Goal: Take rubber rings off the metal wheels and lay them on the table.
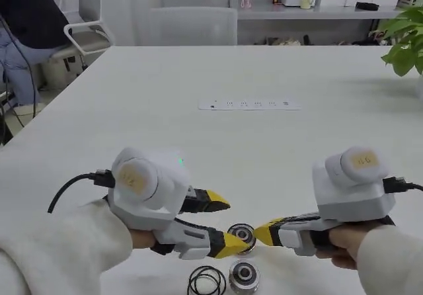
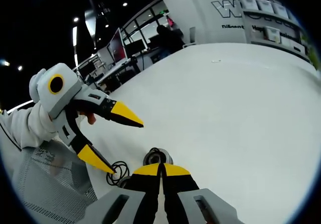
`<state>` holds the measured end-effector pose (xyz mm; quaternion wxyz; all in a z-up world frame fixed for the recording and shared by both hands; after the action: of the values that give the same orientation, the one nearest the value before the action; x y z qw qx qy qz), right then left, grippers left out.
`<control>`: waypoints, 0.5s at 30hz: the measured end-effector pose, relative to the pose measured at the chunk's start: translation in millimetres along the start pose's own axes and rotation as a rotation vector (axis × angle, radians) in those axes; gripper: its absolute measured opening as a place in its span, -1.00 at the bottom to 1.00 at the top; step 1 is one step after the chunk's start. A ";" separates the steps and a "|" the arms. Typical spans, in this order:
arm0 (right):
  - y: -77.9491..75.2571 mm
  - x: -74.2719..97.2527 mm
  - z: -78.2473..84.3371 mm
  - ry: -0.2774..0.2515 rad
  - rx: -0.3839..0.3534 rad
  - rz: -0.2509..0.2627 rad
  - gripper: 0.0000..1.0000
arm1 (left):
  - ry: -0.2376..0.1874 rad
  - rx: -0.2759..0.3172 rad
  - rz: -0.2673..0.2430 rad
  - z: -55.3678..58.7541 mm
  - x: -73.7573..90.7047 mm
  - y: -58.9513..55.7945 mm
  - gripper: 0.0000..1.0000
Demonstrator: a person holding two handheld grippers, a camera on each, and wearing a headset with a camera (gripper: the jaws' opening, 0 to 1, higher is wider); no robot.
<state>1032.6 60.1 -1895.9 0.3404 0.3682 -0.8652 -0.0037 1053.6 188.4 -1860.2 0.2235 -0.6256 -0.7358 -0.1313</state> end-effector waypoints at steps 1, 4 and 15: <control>-0.1 0.1 -0.1 0.000 -0.001 0.000 -1.00 | -0.015 0.010 0.010 -3.0 2.3 -1.1 -0.18; -1.1 0.4 -0.4 -0.001 -0.002 0.000 -1.00 | -0.024 0.006 0.022 -7.0 7.1 -3.1 -0.13; -4.5 2.0 -0.5 -0.002 -0.013 0.011 -1.00 | -0.030 -0.027 0.018 -11.5 28.7 -4.8 -0.09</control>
<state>1034.8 55.7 -1895.5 0.3422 0.3613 -0.8674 -0.0079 1047.4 206.9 -1835.7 0.2051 -0.6370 -0.7317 -0.1299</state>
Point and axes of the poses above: the centre of the closed fingertips' face, and the gripper's own axes: x roughly backward along the fingers, y roughly to its left, z roughly out of its underside, the point moved 7 cm from there along x, roughly backward along the fingers, and after that the axes turned 9 degrees about x, right-handed, at the moved point
